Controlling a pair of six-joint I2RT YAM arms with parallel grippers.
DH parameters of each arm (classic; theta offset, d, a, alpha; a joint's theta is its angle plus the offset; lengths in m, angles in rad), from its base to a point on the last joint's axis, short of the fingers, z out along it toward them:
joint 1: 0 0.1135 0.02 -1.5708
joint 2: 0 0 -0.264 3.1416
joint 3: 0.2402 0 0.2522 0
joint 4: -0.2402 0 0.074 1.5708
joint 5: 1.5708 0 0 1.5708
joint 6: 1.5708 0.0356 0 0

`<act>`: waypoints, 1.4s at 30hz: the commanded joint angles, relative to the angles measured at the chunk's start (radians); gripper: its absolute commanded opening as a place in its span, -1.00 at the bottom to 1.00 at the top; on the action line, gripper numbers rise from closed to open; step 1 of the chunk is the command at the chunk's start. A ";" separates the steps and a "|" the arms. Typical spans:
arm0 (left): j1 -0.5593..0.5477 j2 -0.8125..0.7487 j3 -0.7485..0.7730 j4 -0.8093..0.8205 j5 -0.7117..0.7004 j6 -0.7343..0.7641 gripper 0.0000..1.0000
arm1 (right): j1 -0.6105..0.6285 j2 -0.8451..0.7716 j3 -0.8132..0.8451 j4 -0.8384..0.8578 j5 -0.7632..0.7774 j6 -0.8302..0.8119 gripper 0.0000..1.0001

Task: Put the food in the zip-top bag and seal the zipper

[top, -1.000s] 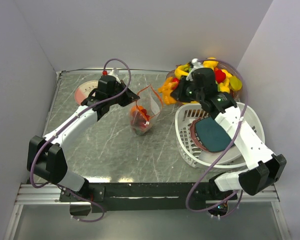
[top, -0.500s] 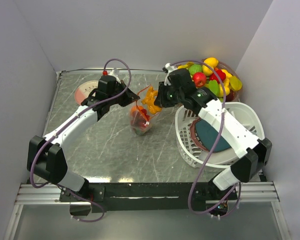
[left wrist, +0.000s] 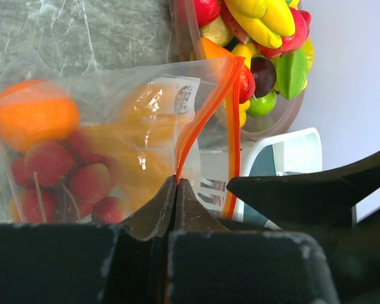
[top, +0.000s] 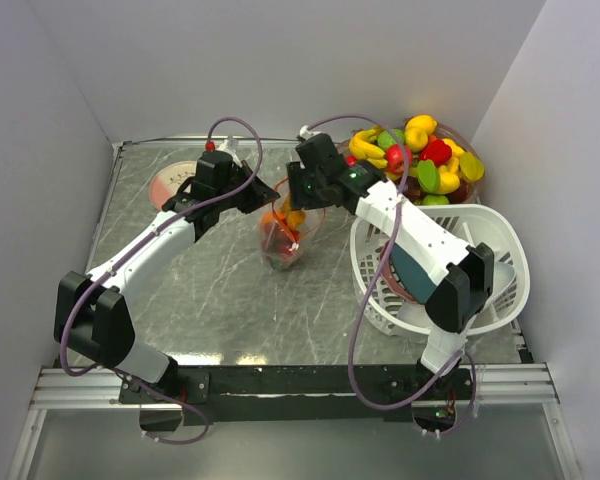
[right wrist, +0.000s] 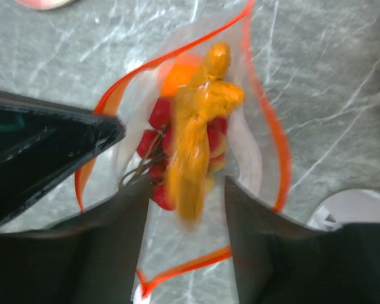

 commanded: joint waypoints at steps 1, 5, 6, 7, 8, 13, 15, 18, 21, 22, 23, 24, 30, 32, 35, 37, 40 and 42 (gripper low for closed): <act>-0.004 -0.022 0.011 0.018 -0.006 0.017 -0.98 | 0.025 -0.046 0.047 -0.021 0.100 0.010 0.43; -0.004 -0.025 0.007 0.021 -0.009 0.013 -0.98 | 0.023 -0.097 0.021 -0.018 0.156 0.016 0.46; -0.004 -0.025 0.007 0.021 -0.012 0.013 -0.98 | 0.023 -0.119 0.000 -0.012 0.167 0.016 0.45; -0.004 -0.024 0.009 0.019 -0.012 0.013 -0.98 | 0.023 -0.130 -0.014 -0.008 0.190 0.018 0.43; -0.004 -0.024 0.009 0.019 -0.012 0.013 -0.98 | 0.020 -0.138 -0.026 -0.001 0.202 0.018 0.40; -0.004 -0.028 0.017 0.007 -0.019 0.016 -0.98 | -0.073 -0.190 -0.123 0.014 0.241 0.013 0.36; -0.004 -0.033 0.015 0.006 -0.023 0.019 -0.98 | -0.161 -0.222 -0.160 0.041 0.230 0.004 0.34; -0.003 -0.039 0.015 0.004 -0.025 0.020 -0.98 | -0.243 -0.219 -0.177 0.091 0.250 -0.015 0.36; -0.003 -0.044 0.017 0.000 -0.026 0.023 -0.98 | -0.367 -0.172 -0.157 0.127 0.298 -0.028 0.50; -0.003 -0.044 0.021 -0.005 -0.028 0.025 -0.98 | -0.393 -0.143 -0.134 0.132 0.292 -0.021 0.52; -0.003 -0.045 0.024 -0.010 -0.029 0.028 -0.98 | -0.421 -0.132 -0.125 0.134 0.284 -0.015 0.52; -0.003 -0.050 0.024 -0.016 -0.035 0.032 -0.98 | -0.447 -0.123 -0.115 0.141 0.282 -0.009 0.52; -0.003 -0.058 0.026 -0.022 -0.032 0.039 -0.98 | -0.556 -0.029 -0.022 0.146 0.342 -0.089 0.59; -0.003 -0.054 0.020 -0.016 -0.026 0.033 -0.98 | -0.566 0.014 0.003 0.143 0.377 -0.133 0.65; -0.003 -0.051 0.017 -0.016 -0.014 0.029 -0.98 | -0.575 0.055 0.012 0.150 0.387 -0.229 0.67; -0.003 -0.051 0.020 -0.028 -0.019 0.036 -0.98 | -0.576 0.075 0.003 0.173 0.400 -0.255 0.68; -0.003 -0.059 0.027 -0.039 -0.028 0.045 -0.98 | -0.582 0.090 -0.015 0.218 0.399 -0.303 0.71; -0.003 -0.056 0.035 -0.054 -0.031 0.051 -0.98 | -0.598 0.106 -0.008 0.218 0.399 -0.323 0.71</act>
